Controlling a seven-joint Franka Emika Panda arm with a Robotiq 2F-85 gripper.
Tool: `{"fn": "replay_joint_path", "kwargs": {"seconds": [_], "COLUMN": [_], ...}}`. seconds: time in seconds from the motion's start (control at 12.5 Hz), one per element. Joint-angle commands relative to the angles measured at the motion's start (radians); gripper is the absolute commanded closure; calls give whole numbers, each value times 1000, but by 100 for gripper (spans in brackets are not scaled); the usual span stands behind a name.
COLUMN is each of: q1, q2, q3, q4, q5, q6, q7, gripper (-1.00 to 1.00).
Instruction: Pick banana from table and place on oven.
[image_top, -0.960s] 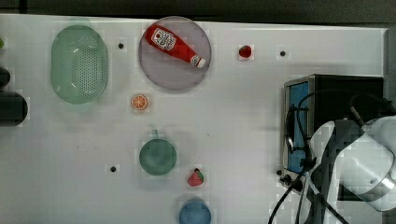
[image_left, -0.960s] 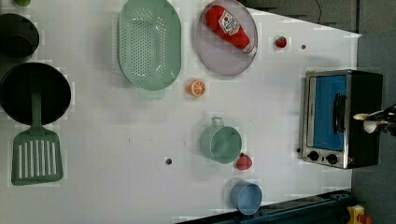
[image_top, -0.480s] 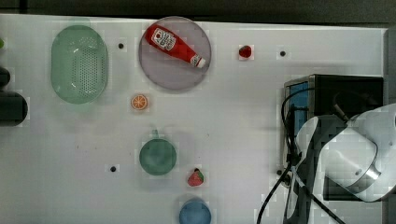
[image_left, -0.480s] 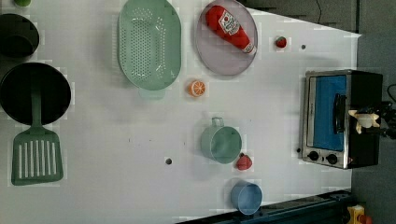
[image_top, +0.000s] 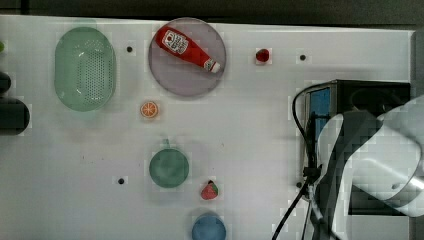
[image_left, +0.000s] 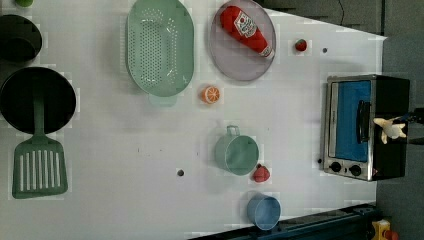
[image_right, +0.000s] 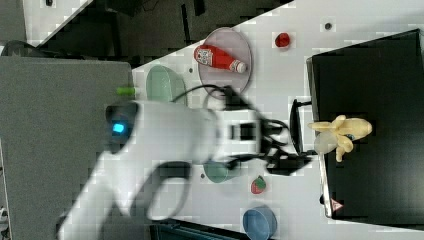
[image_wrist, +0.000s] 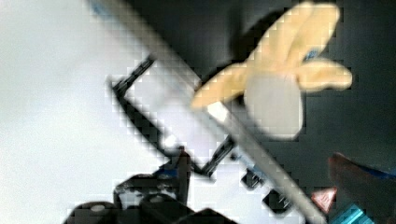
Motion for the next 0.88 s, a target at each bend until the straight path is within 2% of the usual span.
{"fn": "replay_joint_path", "kwargs": {"seconds": [0.08,0.24,0.48,0.64,0.88], "q1": [85,119,148,149,149], "q2": [-104,-160,-229,-255,-267], "q3": [150,253,384,425,426], "q4": [114,156,148,141,141], "q5": [30,30,30,29,31], "q6": [-145,-144,-156,-198,-266], "q7": [21,256,555,624,622], "gripper": [-100,-100,-100,-100,-100]}}
